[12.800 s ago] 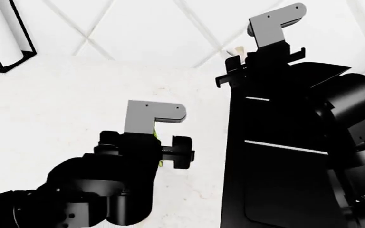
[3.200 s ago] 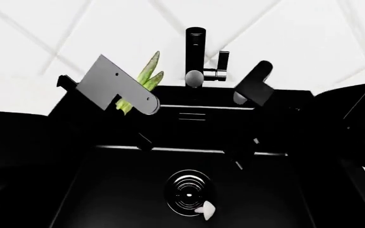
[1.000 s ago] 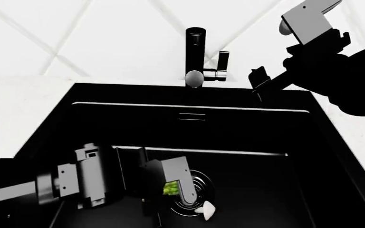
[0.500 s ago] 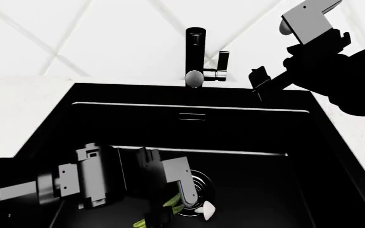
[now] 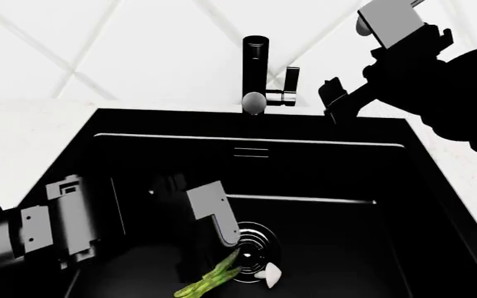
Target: Pick up the fruits and vegetables and place them in the sink. Turn on the sink faucet to wash them. Then turn the sink off and put them in the tray.
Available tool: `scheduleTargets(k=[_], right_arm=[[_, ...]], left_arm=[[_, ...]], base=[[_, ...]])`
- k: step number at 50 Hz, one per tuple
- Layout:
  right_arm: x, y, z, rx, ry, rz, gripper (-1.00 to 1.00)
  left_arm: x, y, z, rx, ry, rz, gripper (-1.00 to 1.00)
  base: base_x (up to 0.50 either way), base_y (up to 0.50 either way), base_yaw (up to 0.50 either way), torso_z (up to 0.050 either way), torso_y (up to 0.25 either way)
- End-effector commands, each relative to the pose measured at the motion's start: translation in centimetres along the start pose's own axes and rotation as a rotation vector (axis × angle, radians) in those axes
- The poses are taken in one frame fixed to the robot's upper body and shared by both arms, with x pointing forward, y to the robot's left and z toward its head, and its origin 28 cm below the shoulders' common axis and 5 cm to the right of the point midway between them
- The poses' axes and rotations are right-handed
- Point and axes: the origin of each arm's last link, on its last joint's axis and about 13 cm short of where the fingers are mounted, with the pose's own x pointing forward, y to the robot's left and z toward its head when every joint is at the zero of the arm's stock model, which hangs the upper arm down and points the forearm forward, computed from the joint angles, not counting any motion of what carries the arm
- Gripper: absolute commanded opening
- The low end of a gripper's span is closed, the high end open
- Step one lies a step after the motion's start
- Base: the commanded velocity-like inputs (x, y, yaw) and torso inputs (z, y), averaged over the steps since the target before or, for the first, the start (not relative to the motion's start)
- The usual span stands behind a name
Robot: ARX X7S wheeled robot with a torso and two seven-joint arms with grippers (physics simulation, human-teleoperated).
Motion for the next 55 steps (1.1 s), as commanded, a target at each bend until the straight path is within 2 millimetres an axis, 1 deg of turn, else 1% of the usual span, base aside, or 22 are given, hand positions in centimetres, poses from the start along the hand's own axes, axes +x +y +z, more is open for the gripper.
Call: scheduleTargets(k=[1, 8, 12, 17, 20, 30, 42, 49, 55], right_arm=[[0.4, 0.0, 1.4, -0.026, -0.020, -0.050, 1.00], [1.1, 0.1, 2.4, -0.035, -0.084, -0.137, 1.00], [2.0, 0.4, 2.7, -0.036, -0.113, -0.145, 1.00], [3.1, 0.7, 2.7, -0.012, -0.147, -0.163, 1.00], [4.0, 0.8, 2.7, 0.011, -0.164, -0.172, 1.00], [7.4, 1.5, 2.4, 0.084, -0.161, -0.176, 1.00], [7.8, 1.5, 2.3, 0.093, -0.160, -0.177, 1.00], [10.6, 1.2, 2.3, 0.139, -0.201, -0.199, 1.00], [12.2, 1.1, 2.3, 0.168, -0.205, -0.214, 1.00]], left_arm=[[-3.3, 0.7, -0.6, -0.069, -0.098, 0.116, 1.00], [-5.2, 0.9, -0.8, -0.114, -0.156, 0.258, 1.00], [-5.6, 0.9, -1.1, -0.145, -0.191, 0.329, 1.00], [-6.4, 0.8, -1.4, -0.190, -0.204, 0.434, 1.00], [-7.0, 0.5, -1.6, -0.201, -0.200, 0.467, 1.00], [-7.1, 0.3, -2.2, -0.223, -0.219, 0.470, 1.00], [-7.1, 0.4, -2.2, -0.229, -0.227, 0.470, 1.00], [-6.7, 0.2, -2.3, -0.213, -0.230, 0.459, 1.00], [-7.0, 0.2, -2.6, -0.232, -0.272, 0.454, 1.00]], base=[[0.00, 0.00, 0.00, 0.000, 0.000], [0.00, 0.00, 0.00, 0.000, 0.000], [0.00, 0.00, 0.00, 0.000, 0.000], [0.00, 0.00, 0.00, 0.000, 0.000], [0.00, 0.00, 0.00, 0.000, 0.000], [0.00, 0.00, 0.00, 0.000, 0.000], [0.00, 0.00, 0.00, 0.000, 0.000], [0.00, 0.00, 0.00, 0.000, 0.000], [0.00, 0.00, 0.00, 0.000, 0.000]])
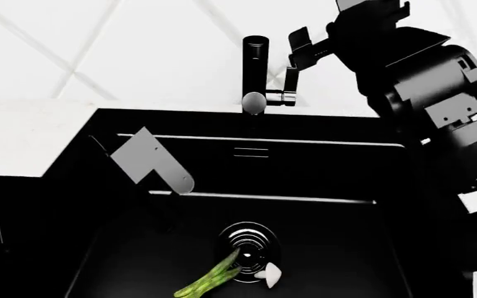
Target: Pick up the fruits and vegetables and place them in the sink. Turn on the sink faucet to wash them. Then turn the sink off and put them in the tray.
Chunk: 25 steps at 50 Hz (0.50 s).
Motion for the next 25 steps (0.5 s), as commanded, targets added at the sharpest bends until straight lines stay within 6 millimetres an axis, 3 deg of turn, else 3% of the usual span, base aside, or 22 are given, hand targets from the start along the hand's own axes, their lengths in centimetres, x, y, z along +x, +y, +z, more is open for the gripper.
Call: scheduleTargets(k=[1, 25], right_arm=[[2.5, 0.5, -0.8, 0.037, -0.012, -0.025, 1.00], [3.2, 2.2, -3.0, 0.138, -0.031, 0.059, 1.00]], left_arm=[[-0.3, 0.1, -0.3, -0.026, -0.041, -0.004, 1.00], [-2.3, 1.6, 0.3, -0.047, -0.101, 0.042, 1.00]], base=[[0.00, 0.00, 0.00, 0.000, 0.000], [0.00, 0.00, 0.00, 0.000, 0.000]])
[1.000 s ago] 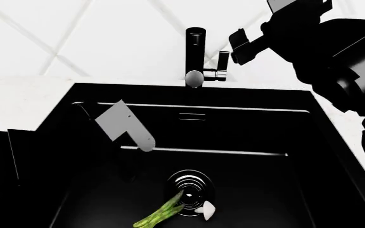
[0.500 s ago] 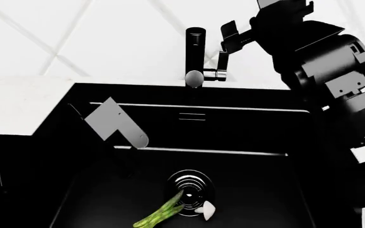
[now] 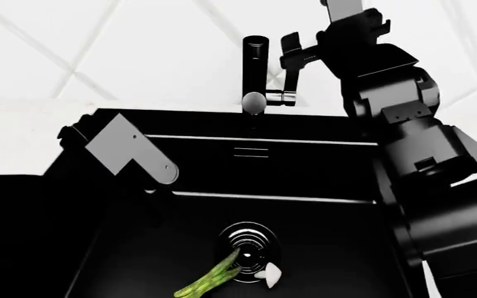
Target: Pick up the fruits and vegetables and place them in the sink. Turn on the sink faucet to wash them. Then turn the sink off and put them in the tray.
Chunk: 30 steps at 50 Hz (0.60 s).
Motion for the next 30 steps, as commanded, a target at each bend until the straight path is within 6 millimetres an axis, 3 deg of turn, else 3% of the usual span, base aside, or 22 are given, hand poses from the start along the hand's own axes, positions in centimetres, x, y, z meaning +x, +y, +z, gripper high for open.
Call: scheduleTargets(k=[1, 25, 30], right_arm=[[0.24, 0.85, -1.03, 0.025, 0.002, 0.038, 1.00], [0.39, 1.36, -1.44, 0.041, -0.035, 0.060, 1.00], [0.35, 1.08, -1.50, 0.038, -0.033, 0.031, 1.00]], left_arm=[[-0.72, 0.50, 0.26, -0.002, -0.028, 0.008, 1.00], [-0.69, -0.17, -0.36, 0.058, -0.029, 0.004, 1.00], [-0.55, -0.18, -0.47, 0.063, -0.024, 0.001, 1.00]], base=[[0.00, 0.00, 0.00, 0.000, 0.000], [0.00, 0.00, 0.00, 0.000, 0.000], [0.00, 0.00, 0.00, 0.000, -0.212]])
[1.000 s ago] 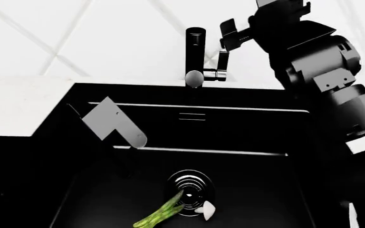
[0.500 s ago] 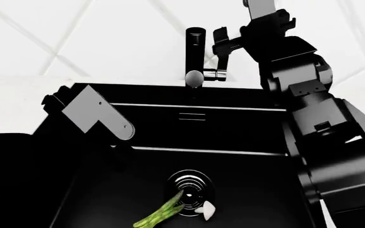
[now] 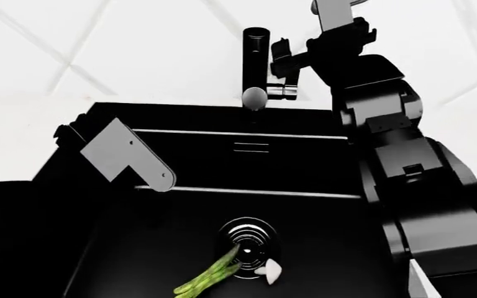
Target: Pick up the fruits and vegetables and place them in the sink. Turn on the sink faucet to wash them. Then turn the sink off and put them in the tray.
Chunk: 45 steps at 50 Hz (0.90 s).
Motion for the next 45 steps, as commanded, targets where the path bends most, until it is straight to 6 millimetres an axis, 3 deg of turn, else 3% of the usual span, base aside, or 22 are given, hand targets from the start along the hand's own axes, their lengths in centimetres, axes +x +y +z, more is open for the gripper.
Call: scheduleTargets(k=[1, 16, 28, 45], right_arm=[[-0.03, -0.15, -0.31, 0.000, -0.001, -0.028, 1.00], [0.07, -0.04, -0.09, 0.001, -0.037, -0.009, 1.00], [0.03, -0.08, -0.33, 0.007, -0.024, -0.016, 1.00], [-0.03, -0.24, -0.61, 0.024, -0.016, -0.050, 1.00]], left_arm=[[0.14, -0.18, -0.26, 0.019, 0.006, -0.004, 1.00], [-0.24, 0.10, -0.10, 0.015, -0.002, 0.009, 1.00], [-0.33, -0.02, -0.09, 0.028, -0.006, 0.010, 1.00], [-0.14, -0.01, -0.25, 0.023, -0.008, 0.005, 1.00]], base=[[0.00, 0.00, 0.00, 0.000, -0.250], [0.00, 0.00, 0.00, 0.000, -0.039], [0.00, 0.00, 0.00, 0.000, -0.213], [0.00, 0.00, 0.00, 0.000, -0.081]])
